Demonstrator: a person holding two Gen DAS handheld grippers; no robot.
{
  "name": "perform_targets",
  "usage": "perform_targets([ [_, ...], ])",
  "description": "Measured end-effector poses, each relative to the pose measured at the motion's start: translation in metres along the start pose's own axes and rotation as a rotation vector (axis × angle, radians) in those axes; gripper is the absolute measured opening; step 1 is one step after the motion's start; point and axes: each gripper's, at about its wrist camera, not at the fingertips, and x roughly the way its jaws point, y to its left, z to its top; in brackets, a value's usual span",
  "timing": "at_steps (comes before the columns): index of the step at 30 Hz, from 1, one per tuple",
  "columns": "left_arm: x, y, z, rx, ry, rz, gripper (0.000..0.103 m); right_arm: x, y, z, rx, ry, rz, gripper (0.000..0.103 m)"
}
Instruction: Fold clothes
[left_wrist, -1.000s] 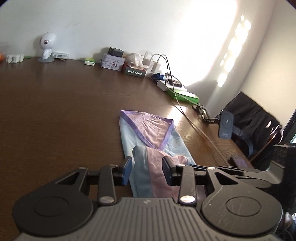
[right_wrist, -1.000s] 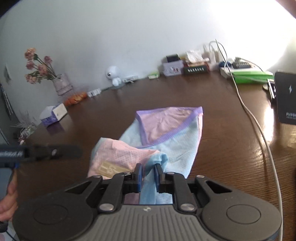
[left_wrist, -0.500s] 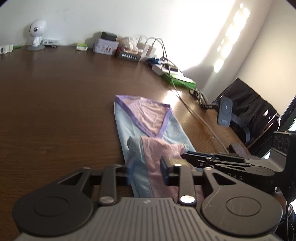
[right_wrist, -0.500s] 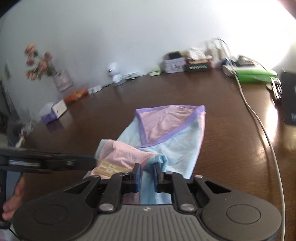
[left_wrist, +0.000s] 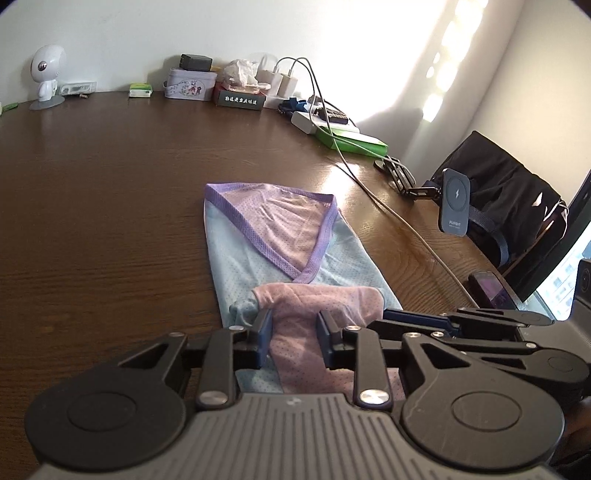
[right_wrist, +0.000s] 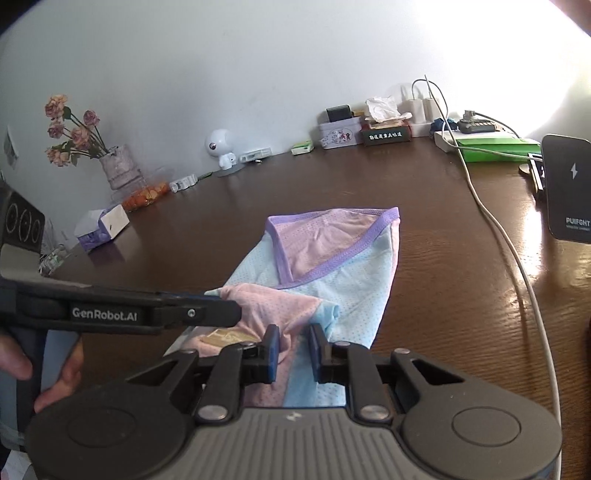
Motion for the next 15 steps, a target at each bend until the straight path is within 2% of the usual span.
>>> perform_targets([
  [3, -0.002, 0.000, 0.000, 0.000, 0.008, 0.003, 0.028, 0.000, 0.003, -0.001, -0.030, 0.002, -0.010, 0.016],
  [5, -0.010, 0.004, 0.006, -0.023, 0.015, -0.021, 0.031, -0.001, 0.004, 0.000, -0.041, 0.005, -0.014, 0.017],
  [6, -0.016, 0.008, 0.011, -0.035, 0.001, -0.027, 0.034, -0.002, 0.004, 0.000, -0.040, 0.007, -0.015, 0.017],
  [7, -0.021, 0.012, 0.018, -0.037, -0.020, -0.009, 0.042, -0.006, 0.001, 0.002, -0.022, -0.007, -0.008, 0.017],
  [9, -0.025, 0.020, 0.032, -0.022, -0.048, 0.053, 0.048, -0.016, -0.005, 0.006, 0.013, -0.036, 0.007, 0.021],
  [11, -0.012, 0.024, 0.047, -0.003, -0.038, 0.100, 0.048, -0.021, -0.011, 0.011, 0.033, -0.065, -0.014, 0.026],
  [15, 0.027, 0.032, 0.073, 0.004, -0.014, 0.132, 0.048, -0.012, -0.016, 0.015, 0.041, -0.033, -0.023, 0.028],
])
